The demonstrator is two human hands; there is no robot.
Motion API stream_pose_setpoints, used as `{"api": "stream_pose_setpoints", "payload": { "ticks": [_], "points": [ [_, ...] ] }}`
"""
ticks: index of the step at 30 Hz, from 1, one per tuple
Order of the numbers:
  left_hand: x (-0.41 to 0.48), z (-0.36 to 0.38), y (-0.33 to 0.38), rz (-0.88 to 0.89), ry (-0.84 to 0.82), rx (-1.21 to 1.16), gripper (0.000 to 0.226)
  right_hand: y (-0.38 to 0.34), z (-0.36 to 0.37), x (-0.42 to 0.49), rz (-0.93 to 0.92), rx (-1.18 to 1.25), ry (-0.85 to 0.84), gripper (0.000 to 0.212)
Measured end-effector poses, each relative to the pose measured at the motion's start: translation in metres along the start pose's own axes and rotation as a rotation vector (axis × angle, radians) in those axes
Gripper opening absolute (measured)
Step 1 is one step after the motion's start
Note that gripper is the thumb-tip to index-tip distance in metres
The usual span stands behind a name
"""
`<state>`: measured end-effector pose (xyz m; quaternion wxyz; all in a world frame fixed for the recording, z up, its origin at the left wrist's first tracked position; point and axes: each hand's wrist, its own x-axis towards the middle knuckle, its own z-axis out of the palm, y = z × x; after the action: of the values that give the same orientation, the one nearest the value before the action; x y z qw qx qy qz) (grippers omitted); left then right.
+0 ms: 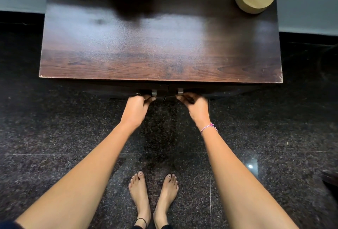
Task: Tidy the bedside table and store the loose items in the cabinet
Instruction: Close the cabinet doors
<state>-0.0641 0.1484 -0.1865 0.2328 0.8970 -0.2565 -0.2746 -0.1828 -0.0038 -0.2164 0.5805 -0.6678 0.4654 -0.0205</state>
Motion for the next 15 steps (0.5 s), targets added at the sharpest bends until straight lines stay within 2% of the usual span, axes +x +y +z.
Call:
{"api": "stream_pose_setpoints", "payload": {
  "ticks": [15],
  "points": [
    [0.009,0.001,0.007,-0.005,0.015,0.025,0.034,-0.010,0.006,0.008,-0.052,0.040,0.088,0.018]
  ]
}}
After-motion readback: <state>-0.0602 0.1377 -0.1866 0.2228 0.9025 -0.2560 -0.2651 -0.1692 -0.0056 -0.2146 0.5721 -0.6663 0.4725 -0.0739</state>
